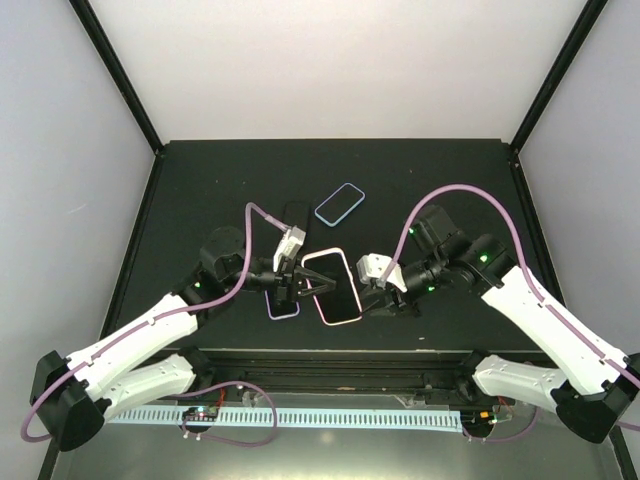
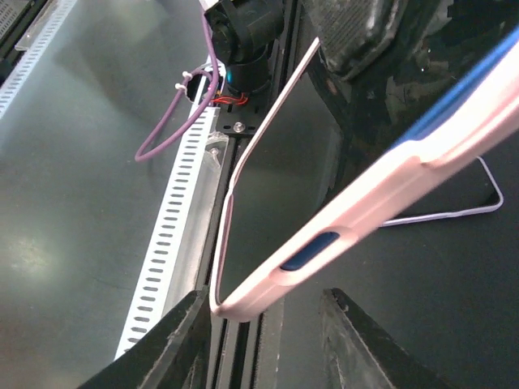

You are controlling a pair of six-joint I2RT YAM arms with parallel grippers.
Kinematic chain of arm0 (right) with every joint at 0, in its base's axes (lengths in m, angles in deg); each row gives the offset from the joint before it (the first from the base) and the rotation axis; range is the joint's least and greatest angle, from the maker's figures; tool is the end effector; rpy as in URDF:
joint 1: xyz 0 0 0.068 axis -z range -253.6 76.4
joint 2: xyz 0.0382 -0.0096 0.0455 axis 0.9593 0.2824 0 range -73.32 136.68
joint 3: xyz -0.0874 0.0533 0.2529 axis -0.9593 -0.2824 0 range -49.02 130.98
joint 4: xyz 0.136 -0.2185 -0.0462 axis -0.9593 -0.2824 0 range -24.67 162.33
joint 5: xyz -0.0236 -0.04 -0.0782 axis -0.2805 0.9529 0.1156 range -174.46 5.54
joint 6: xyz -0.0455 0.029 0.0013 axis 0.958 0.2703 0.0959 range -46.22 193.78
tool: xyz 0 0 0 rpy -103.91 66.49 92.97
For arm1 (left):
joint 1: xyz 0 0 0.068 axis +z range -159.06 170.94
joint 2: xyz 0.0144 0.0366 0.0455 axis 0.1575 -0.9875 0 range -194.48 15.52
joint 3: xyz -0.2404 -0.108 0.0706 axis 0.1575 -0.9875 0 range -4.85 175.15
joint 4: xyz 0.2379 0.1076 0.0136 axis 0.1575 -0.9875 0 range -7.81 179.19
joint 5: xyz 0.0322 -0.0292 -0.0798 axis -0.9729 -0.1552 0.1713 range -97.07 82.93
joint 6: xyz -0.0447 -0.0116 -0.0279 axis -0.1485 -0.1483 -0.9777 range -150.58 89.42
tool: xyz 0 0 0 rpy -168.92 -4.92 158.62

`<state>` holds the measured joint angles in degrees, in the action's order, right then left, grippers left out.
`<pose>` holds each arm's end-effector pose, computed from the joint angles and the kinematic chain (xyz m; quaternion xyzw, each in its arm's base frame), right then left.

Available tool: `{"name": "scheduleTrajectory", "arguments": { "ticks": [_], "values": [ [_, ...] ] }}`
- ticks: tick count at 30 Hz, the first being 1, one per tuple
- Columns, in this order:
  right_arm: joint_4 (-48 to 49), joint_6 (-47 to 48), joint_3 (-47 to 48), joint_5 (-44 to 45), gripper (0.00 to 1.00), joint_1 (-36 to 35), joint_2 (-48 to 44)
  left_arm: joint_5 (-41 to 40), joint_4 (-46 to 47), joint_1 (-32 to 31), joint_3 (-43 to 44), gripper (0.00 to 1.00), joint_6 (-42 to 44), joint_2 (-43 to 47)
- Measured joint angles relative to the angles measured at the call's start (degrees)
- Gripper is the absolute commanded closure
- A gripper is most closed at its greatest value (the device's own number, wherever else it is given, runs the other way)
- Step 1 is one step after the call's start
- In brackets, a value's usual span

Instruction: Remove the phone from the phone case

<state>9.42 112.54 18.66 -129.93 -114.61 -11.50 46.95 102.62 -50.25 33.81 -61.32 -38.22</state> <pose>0.1243 0.1417 0.3478 -0.6513 0.6083 0.3757 0.2541 0.1396 -0.1606 0.3178 0.3733 0.6076 -0.6282 0.3112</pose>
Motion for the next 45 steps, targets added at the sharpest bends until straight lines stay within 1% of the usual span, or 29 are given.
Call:
{"name": "scheduleTrajectory", "arguments": {
  "ticks": [6,13,22,29,34,39,45],
  "values": [
    [-0.94,1.95,0.00,0.04,0.66,-2.03,0.42,-0.09,-0.50,0.00,0.00,0.98,-0.17,0.00],
    [-1.46,3.37,0.00,0.59,0.73,-2.91,0.90,0.02,-0.13,-0.02,-0.02,0.98,-1.01,0.00],
    [-1.49,2.99,-0.66,1.95,0.87,-4.09,0.81,0.81,0.00,-0.02,-0.42,0.98,-1.03,0.00],
    [-0.11,2.82,-2.64,3.91,0.93,-5.38,-0.76,1.95,-0.09,-0.02,-0.66,0.98,-0.81,-1.29],
    [1.36,2.56,-5.14,6.21,0.95,-5.62,-2.60,3.28,2.10,-0.02,-0.85,0.98,-2.21,-4.55],
    [1.44,2.82,-6.01,7.78,0.96,-5.86,-2.86,4.39,7.74,0.07,-3.10,0.98,-5.95,-6.36],
    [2.67,4.63,-7.54,10.54,0.97,-6.01,-2.95,4.94,8.28,0.37,-3.43,0.98,-8.90,-8.15]
  ]
}}
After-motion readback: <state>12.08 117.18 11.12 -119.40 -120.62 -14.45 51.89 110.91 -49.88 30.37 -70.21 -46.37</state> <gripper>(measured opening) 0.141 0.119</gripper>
